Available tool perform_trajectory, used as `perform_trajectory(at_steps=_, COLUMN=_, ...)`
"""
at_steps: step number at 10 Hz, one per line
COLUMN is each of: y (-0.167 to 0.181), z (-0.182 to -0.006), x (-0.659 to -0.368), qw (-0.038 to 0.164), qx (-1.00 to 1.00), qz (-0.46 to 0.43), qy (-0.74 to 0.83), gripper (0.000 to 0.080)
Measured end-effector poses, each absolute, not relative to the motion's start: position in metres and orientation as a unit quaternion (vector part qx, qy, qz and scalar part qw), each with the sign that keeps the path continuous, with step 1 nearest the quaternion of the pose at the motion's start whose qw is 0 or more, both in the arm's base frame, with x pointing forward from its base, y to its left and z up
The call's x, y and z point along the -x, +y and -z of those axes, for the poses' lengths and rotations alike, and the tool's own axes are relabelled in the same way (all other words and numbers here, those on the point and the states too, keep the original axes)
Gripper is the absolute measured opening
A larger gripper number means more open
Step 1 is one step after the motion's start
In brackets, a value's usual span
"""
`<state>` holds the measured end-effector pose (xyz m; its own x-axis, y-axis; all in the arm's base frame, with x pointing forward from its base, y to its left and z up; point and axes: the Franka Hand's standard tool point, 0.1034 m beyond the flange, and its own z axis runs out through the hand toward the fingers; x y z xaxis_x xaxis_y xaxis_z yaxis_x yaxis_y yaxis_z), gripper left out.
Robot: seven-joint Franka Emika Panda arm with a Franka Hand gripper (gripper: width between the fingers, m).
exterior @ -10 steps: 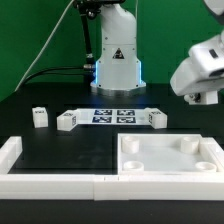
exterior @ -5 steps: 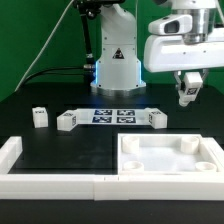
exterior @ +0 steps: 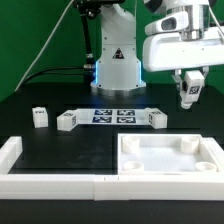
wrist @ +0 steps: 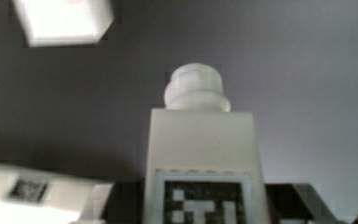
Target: Assemble one leg
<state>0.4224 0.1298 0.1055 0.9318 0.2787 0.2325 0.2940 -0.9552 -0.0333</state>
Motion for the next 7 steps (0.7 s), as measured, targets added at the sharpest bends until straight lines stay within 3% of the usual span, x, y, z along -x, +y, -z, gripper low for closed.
perform_trajectory(at_steps=3, y=0.116, z=-0.123, x=-0.495, qw=0.036, qx=0.976, qz=0.134, qy=-0.17, gripper=0.0288)
perform_trajectory(at_steps=7, y=0.098, z=-0.125, x=-0.572, qw=0.05, qx=0.976, qz=0.107, qy=-0.181, gripper=0.0288)
